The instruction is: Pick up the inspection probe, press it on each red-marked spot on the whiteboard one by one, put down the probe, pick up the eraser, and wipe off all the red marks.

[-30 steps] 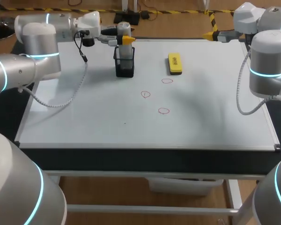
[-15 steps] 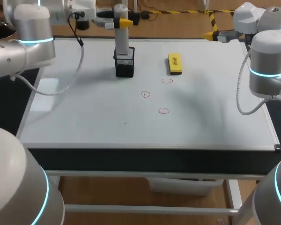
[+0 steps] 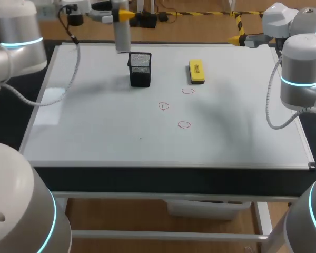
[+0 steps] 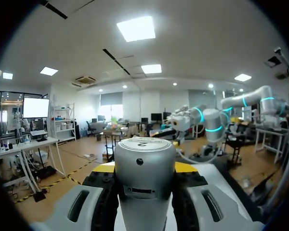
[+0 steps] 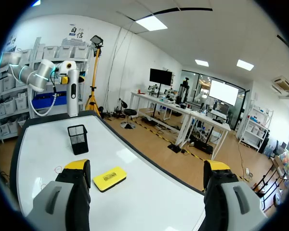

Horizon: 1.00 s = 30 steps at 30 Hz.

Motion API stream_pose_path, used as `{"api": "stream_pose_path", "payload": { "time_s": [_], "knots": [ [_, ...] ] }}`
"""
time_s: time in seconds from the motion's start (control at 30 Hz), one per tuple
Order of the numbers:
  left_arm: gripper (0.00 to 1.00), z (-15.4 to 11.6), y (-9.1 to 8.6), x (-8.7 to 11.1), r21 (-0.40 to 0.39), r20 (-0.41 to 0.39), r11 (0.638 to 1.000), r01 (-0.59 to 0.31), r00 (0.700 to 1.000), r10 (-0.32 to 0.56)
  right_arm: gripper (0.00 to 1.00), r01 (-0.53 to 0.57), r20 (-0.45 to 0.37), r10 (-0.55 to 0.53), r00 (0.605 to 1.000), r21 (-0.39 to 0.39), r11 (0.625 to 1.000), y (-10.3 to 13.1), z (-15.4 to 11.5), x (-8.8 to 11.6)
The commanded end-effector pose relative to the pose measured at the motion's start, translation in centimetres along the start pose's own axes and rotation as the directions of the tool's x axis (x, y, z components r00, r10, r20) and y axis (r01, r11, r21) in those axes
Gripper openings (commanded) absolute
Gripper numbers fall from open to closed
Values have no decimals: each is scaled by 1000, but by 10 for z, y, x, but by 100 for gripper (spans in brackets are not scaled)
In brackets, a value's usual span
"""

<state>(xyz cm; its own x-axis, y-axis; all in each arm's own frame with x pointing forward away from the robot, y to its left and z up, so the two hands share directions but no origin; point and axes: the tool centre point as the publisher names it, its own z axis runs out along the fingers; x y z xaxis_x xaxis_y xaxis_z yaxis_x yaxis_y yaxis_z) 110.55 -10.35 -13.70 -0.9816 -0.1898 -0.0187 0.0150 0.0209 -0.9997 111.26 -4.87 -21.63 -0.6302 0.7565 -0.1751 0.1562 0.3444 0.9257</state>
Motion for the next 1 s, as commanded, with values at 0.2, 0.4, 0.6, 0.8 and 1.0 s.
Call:
{"api": "stream_pose_path", "payload": {
  "time_s": [0.2,0.4,0.6,0.8,1.0],
  "knots": [
    [0,-50,2,17,17,86,1000,-22,996,21,100,0,-2,0,1000,1,1000,0,0,-1],
    [0,-71,12,24,26,127,1000,-9,992,6,100,0,-2,0,1000,1,1000,0,0,-1],
    [0,-93,27,30,40,167,999,-15,986,8,100,0,-2,0,1000,1,1000,0,0,-1],
    [0,-108,39,39,48,193,999,-25,981,15,100,0,-2,0,1000,1,1000,0,0,-1],
    [0,-121,49,43,43,218,999,-17,976,7,100,0,-2,0,1000,1,1000,0,0,-1]
  ]
}}
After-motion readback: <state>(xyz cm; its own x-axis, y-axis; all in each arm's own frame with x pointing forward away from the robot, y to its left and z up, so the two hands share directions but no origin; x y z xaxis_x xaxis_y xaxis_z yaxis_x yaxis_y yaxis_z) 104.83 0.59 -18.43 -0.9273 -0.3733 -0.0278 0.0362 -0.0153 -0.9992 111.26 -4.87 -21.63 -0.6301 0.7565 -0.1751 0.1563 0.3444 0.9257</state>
